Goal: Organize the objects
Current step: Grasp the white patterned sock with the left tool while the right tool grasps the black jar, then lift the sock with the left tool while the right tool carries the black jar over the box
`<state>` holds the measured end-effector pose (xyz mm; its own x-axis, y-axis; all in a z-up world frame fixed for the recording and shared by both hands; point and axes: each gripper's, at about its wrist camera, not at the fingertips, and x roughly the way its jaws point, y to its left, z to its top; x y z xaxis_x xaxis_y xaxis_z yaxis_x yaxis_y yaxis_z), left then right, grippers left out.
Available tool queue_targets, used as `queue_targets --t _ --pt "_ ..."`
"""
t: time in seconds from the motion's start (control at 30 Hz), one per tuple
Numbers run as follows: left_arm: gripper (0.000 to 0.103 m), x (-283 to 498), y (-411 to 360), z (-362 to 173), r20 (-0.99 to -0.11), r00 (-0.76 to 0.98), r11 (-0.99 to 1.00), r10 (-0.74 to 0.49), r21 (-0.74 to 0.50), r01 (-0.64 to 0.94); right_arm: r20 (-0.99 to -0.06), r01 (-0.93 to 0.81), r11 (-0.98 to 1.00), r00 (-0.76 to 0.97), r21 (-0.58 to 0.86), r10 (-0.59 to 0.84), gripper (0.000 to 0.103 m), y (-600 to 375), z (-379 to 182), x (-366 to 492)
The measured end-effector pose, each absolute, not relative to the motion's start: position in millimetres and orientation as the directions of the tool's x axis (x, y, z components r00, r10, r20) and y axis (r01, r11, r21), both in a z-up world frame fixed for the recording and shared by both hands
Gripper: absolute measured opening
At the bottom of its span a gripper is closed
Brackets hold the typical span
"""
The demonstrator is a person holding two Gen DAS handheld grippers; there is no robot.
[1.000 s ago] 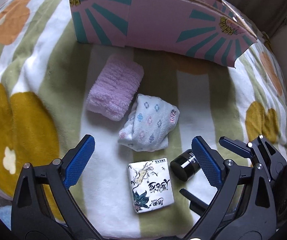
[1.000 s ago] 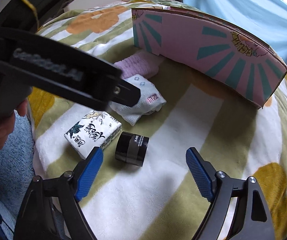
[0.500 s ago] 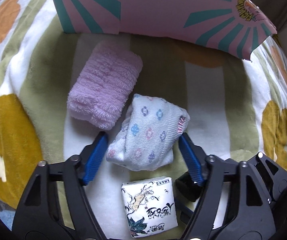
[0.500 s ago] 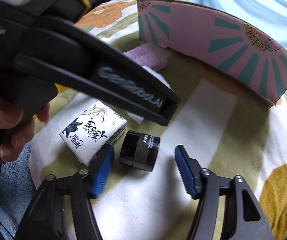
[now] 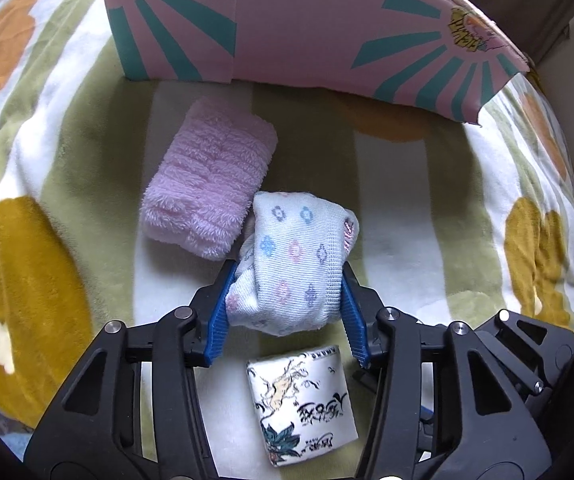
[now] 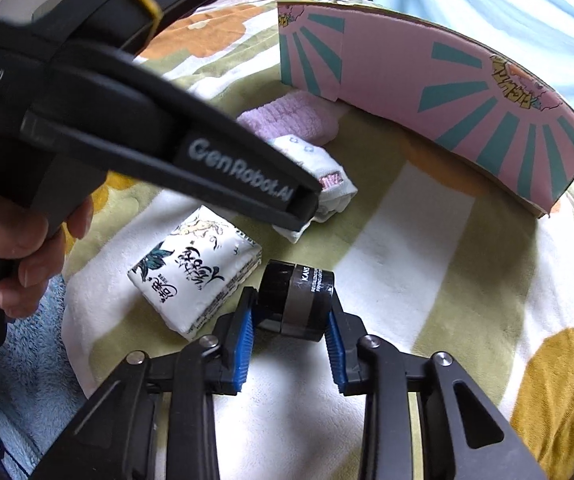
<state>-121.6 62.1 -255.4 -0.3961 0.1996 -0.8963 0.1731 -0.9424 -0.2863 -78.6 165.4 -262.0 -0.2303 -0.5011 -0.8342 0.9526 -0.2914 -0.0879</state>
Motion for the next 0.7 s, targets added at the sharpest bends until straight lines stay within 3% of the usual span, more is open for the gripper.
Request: queue_targets --t 0.7 --pt "0.045 -96 41 -177 -0.832 -0.519 -0.958 0.195 -0.276 0.082 -0.832 0.905 -0.409 -0.312 -0.114 -0.459 0.029 186 -190 -99"
